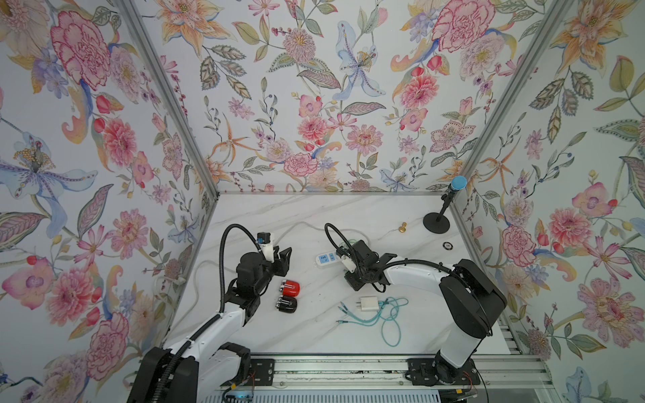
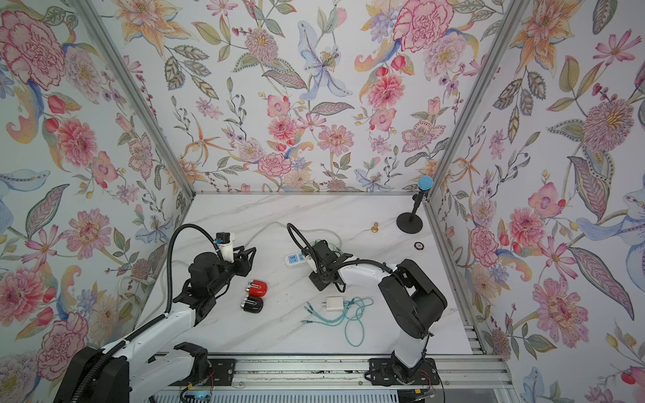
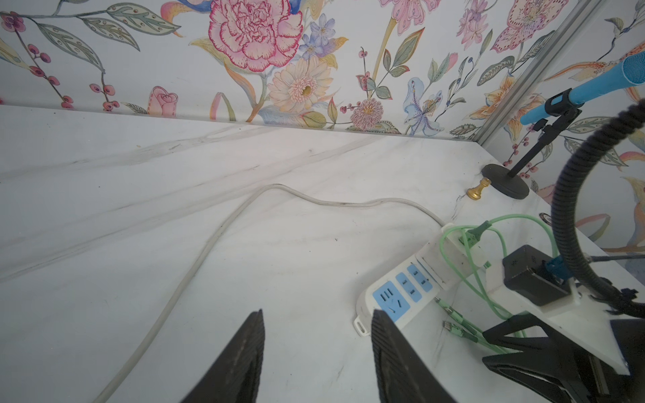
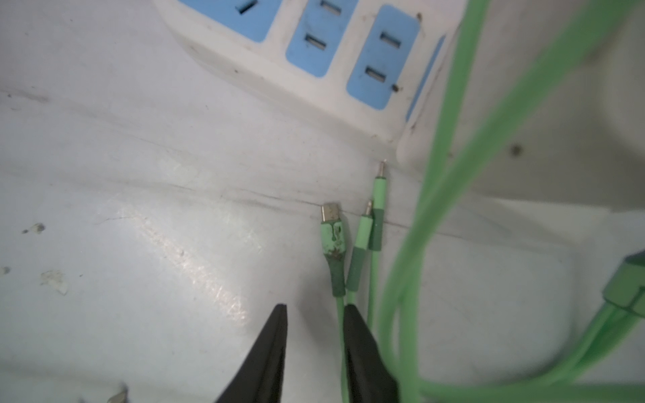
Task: Charge the electric shaver
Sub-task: Pick up the charging cable from the center of the board.
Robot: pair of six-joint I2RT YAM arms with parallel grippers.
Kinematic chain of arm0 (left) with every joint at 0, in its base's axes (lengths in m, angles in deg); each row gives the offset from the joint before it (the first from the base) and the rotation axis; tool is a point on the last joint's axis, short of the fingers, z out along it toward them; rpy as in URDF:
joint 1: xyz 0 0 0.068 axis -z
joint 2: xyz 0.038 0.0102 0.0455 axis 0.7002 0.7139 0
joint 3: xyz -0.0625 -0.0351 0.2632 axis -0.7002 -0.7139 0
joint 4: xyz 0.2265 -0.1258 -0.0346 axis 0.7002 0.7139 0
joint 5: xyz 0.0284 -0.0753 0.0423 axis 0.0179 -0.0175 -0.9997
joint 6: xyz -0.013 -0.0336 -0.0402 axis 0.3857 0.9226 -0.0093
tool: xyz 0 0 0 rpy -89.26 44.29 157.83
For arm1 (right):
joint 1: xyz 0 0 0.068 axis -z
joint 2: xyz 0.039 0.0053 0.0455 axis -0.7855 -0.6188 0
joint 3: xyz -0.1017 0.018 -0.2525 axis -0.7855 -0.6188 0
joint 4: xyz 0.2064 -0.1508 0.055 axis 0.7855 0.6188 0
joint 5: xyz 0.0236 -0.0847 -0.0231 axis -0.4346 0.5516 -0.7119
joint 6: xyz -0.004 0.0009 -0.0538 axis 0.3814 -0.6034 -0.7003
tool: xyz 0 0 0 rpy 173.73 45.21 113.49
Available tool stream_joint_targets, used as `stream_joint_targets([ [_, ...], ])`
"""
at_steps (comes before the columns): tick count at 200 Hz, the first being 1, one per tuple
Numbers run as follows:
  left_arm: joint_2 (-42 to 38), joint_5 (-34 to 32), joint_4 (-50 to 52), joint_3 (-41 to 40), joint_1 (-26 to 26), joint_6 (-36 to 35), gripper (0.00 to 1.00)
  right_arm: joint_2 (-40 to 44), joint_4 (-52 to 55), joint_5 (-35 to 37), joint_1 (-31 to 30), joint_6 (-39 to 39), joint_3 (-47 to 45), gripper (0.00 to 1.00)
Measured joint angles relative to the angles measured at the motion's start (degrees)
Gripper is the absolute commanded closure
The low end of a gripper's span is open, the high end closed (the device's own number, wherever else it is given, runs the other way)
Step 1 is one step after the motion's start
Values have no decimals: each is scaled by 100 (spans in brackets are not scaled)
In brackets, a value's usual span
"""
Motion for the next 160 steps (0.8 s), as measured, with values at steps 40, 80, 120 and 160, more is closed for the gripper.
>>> stream_joint_targets([
  [40, 4, 0, -2, 0, 0, -2, 48, -96, -2, -2, 22, -22, 2, 73],
  [80, 20, 0, 0, -2, 0, -2, 48, -179, -63, -17, 138, -20, 0, 76],
  [120, 20, -2, 0, 0, 0, -2, 48, -221, -144, -33, 240, -22, 0, 78],
  [160, -70, -2, 2, -2, 0, -2, 48, -221, -199, -177, 249, -22, -28, 93],
])
